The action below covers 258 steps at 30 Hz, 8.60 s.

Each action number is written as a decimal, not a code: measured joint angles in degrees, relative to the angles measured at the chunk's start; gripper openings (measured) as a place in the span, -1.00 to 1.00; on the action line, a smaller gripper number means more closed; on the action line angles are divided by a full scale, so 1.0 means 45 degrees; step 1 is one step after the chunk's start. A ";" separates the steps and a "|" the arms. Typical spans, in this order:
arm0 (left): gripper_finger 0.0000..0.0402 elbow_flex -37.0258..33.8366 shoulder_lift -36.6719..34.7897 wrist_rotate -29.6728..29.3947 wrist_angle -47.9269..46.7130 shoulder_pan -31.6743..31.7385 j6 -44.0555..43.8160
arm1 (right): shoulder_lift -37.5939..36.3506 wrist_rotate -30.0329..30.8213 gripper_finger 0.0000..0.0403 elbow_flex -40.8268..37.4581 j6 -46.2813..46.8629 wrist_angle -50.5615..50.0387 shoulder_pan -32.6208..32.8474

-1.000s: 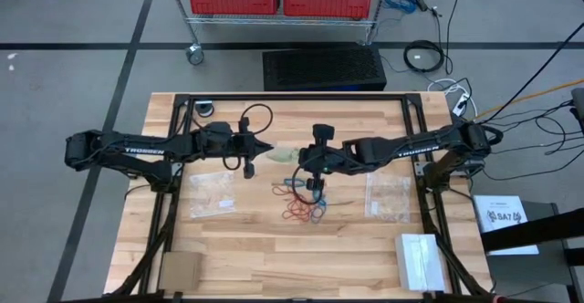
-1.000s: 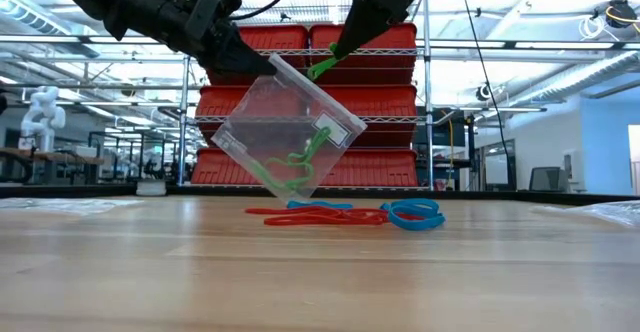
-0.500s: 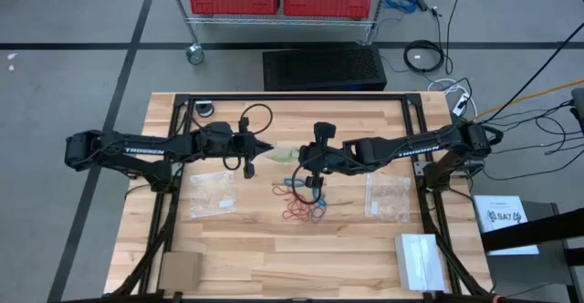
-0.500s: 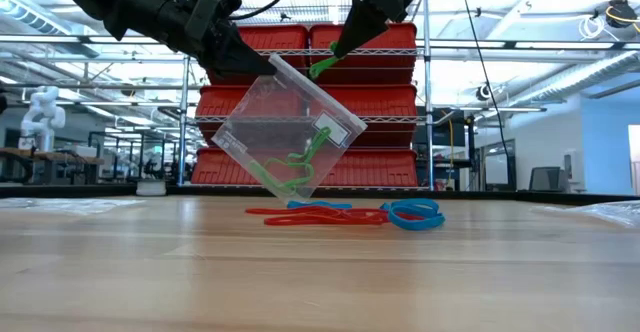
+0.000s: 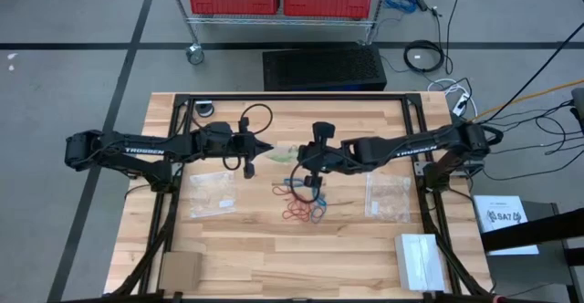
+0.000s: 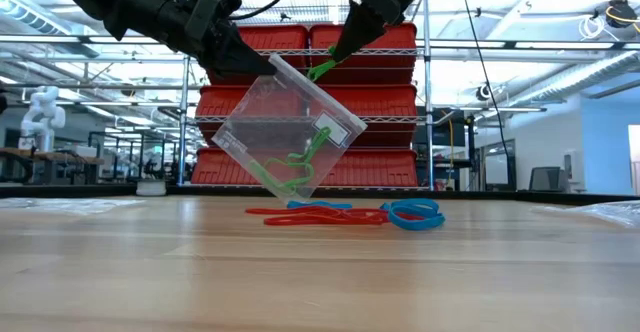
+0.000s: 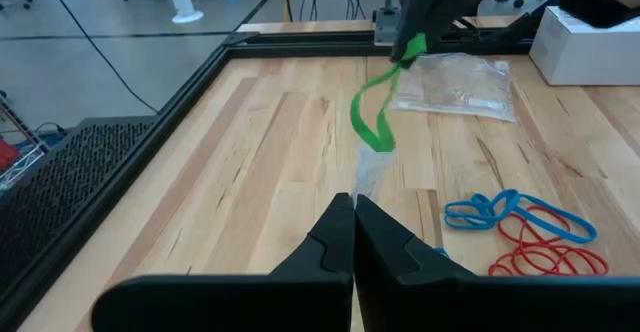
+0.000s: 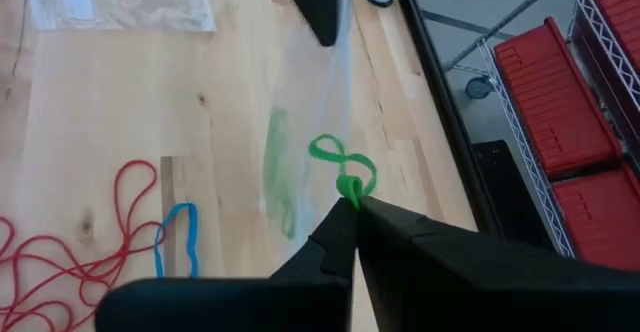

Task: Sort rubber bands
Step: Put the green rubber band into the top transparent zip bag

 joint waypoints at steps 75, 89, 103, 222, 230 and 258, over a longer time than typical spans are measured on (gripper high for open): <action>-1.00 0.0000 0.0005 0.0008 -0.0112 -0.0004 0.0008 | -0.0025 -0.0966 -1.00 -0.0005 0.1064 0.1136 -0.0391; -1.00 0.0000 0.0005 -0.0320 -0.0107 -0.0005 0.0005 | -0.0040 -0.1008 -1.00 -0.0010 0.3609 -0.0262 -0.0540; -1.00 0.0000 0.0005 -0.0430 -0.0102 -0.0005 0.0000 | -0.0035 -0.2131 -1.00 -0.0005 0.2782 0.0038 -0.0540; -1.00 0.0000 0.0005 -0.1969 0.0228 -0.0406 -0.0367 | -0.0011 -0.0419 -1.00 -0.0272 0.2772 0.0200 -0.0375; -1.00 0.0000 0.0005 -0.1934 0.0217 -0.0432 -0.0312 | 0.0418 -0.1530 -1.00 -0.0272 0.2637 0.0480 -0.0967; -1.00 0.0000 0.0005 -0.0784 -0.0811 -0.0597 0.1670 | 0.0689 -0.2849 -1.00 -0.0272 0.0903 0.1692 -0.1370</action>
